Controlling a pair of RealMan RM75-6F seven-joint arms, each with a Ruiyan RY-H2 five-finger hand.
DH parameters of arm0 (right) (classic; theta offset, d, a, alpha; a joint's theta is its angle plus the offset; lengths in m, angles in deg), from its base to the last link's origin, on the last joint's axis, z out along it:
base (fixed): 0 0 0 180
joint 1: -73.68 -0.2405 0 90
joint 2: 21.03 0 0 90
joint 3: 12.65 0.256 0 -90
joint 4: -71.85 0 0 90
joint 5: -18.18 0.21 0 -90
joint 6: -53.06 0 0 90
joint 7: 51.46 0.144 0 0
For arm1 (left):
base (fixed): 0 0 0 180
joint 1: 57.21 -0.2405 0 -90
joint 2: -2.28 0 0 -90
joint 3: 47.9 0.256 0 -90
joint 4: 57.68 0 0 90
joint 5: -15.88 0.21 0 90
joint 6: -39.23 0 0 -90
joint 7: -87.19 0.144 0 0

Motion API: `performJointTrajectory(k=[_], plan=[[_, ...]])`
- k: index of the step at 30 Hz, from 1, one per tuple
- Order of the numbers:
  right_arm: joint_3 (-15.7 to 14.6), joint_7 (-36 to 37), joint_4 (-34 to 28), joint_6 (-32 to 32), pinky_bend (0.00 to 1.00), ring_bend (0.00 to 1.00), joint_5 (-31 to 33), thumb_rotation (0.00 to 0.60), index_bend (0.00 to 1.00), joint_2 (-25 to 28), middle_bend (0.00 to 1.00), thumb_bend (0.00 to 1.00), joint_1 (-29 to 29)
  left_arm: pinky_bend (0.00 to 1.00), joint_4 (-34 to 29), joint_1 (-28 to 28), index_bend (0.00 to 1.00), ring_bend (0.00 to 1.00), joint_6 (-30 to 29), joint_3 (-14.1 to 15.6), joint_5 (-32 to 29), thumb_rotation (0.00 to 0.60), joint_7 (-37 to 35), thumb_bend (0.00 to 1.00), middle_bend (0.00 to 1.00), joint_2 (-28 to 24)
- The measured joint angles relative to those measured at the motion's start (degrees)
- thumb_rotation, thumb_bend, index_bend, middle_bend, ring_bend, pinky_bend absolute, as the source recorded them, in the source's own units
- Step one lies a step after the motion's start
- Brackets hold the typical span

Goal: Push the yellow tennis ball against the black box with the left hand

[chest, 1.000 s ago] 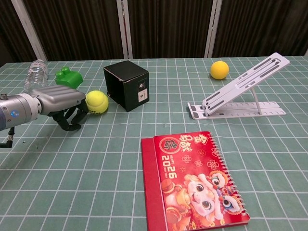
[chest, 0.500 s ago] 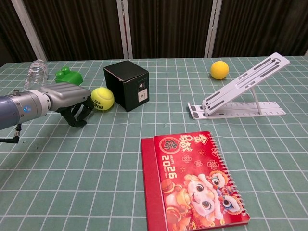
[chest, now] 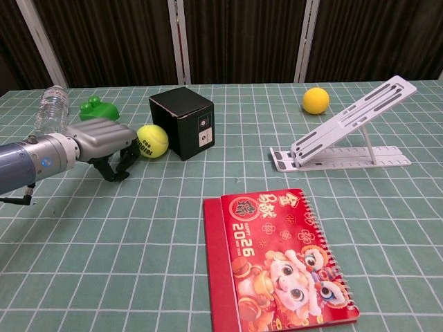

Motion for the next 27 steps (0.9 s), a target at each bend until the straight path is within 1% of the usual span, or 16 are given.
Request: performJointTrajectory(k=[3, 9, 12, 15, 19, 24, 27], plan=[[-0.04, -0.43, -0.08, 0.49, 0.00, 0.00, -0.15, 0.600, 0.00, -0.09, 0.00, 0.25, 0.29, 0.45, 0.62, 0.15, 0.51, 0.33, -0.54, 0.22, 0.89, 0.600, -1.12, 0.34, 0.42, 0.24], [0.36, -0.85, -0.10, 0.66, 0.00, 0.00, 0.40, 0.600, 0.00, -0.27, 0.00, 0.25, 0.43, 0.45, -0.47, 0.28, 0.51, 0.33, -1.53, 1.03, 3.78, 0.600, -6.44, 0.34, 0.42, 0.01], [0.20, -0.92, -0.12, 0.40, 0.00, 0.00, 0.21, 0.600, 0.00, -0.31, 0.00, 0.25, 0.39, 0.45, -0.82, 0.40, 0.51, 0.33, -2.32, 1.47, 5.24, 0.600, -6.43, 0.34, 0.42, -0.38], [-0.01, -0.93, -0.24, 0.49, 0.00, 0.00, -0.25, 0.600, 0.00, -0.26, 0.00, 0.25, 0.45, 0.42, -0.75, 0.49, 0.50, 0.28, -3.21, 1.30, 5.38, 0.600, -5.29, 0.34, 0.39, -0.36], [0.02, -0.50, -0.27, 0.77, 0.00, 0.00, -0.35, 0.600, 0.00, -0.03, 0.00, 0.25, 0.61, 0.39, 0.58, 0.64, 0.50, 0.27, -4.40, 0.97, 5.91, 0.600, -5.36, 0.34, 0.38, 0.31], [-0.01, -0.13, -0.22, 0.78, 0.00, 0.00, -0.39, 0.600, 0.00, 0.21, 0.00, 0.25, 0.71, 0.28, 2.74, 0.95, 0.50, 0.23, -4.34, 0.72, 6.09, 0.600, -5.68, 0.34, 0.37, 1.26], [-0.05, -0.14, -0.32, 1.07, 0.00, 0.00, -0.61, 0.600, 0.00, 0.27, 0.00, 0.25, 0.85, 0.26, 3.82, 1.09, 0.50, 0.22, -4.29, 0.62, 6.17, 0.600, -5.96, 0.34, 0.36, 1.80]])
